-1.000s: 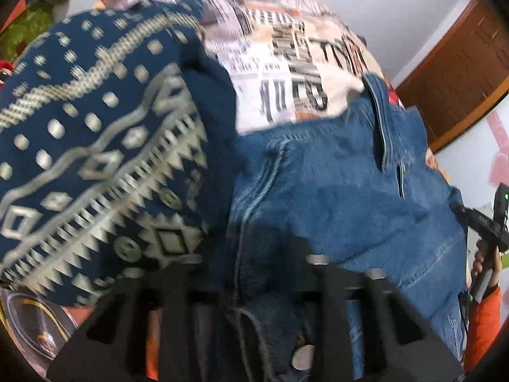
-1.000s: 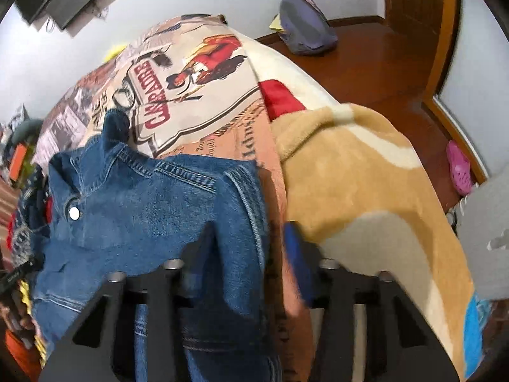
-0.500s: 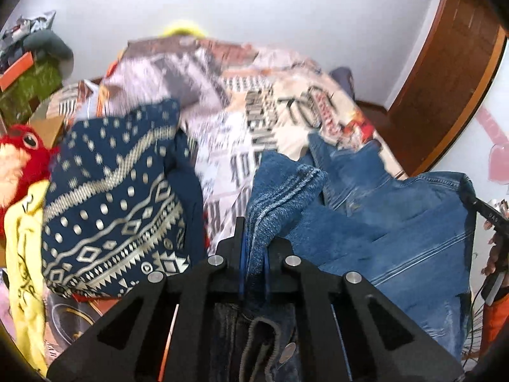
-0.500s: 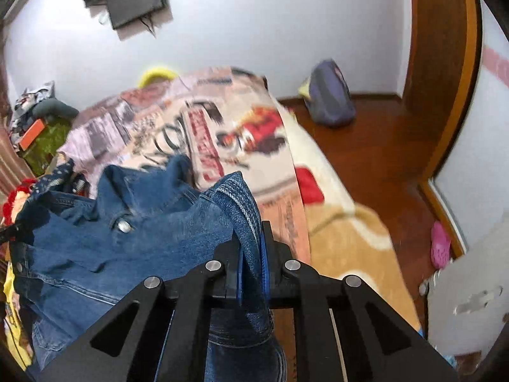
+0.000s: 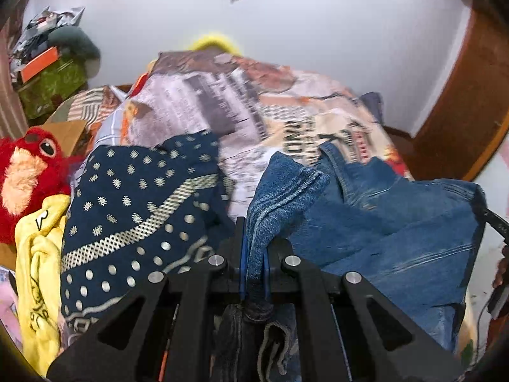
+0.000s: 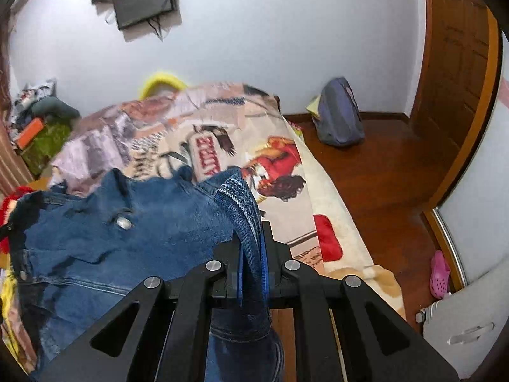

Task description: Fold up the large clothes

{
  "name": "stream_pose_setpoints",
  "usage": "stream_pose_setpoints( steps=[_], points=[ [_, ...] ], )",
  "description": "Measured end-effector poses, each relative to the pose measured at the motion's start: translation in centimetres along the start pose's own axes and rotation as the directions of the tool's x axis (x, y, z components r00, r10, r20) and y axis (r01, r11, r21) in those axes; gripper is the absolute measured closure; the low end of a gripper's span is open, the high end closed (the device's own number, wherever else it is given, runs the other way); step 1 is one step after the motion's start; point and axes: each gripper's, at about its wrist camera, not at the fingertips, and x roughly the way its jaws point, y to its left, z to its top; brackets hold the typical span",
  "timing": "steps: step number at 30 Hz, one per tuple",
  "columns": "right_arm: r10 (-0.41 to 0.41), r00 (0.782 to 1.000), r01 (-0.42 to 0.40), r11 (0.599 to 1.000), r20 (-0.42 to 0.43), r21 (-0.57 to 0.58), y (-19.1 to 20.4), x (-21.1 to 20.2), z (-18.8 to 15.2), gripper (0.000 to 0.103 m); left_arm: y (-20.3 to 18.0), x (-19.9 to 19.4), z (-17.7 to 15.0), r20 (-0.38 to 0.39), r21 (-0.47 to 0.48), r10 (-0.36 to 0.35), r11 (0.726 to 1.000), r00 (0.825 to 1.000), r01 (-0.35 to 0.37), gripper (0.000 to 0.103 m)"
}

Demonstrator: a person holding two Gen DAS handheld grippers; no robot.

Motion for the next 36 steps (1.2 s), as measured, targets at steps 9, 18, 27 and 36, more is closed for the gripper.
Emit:
stream_pose_setpoints(
  steps=[9,18,27,36],
  points=[
    [-0.071,0.987,0.080,0.995,-0.142,0.057,-2.0,7.8,-2.3,0.092,3.2,6.0,-0.8,-0.103,-0.079,-0.011,0.997,0.995,0.003,0.091],
    [-0.117,0.977,0.123,0.992,-0.179,0.024,-1.0,6.0,-4.1,0.072,1.5,3.8,-1.4,-0.105,0.046,0.078,0.996,0.991,-0.074,0.090],
    [-0.051,0.997,0.046,0.996,-0.066,-0.079,1.2,-3.4,-4.0,0.060,-0.3,-3.2,-2.6,-0.047,0.104,0.072,0.992,0.996,-0.066,0.077],
    [-0.014,0.999,0.019,0.989,0.037,-0.148,2.5,-11.3,-6.3,0.049,-1.0,-9.9,-5.7,-0.011,0.123,0.049,0.991,0.999,-0.047,0.039]
  ],
)
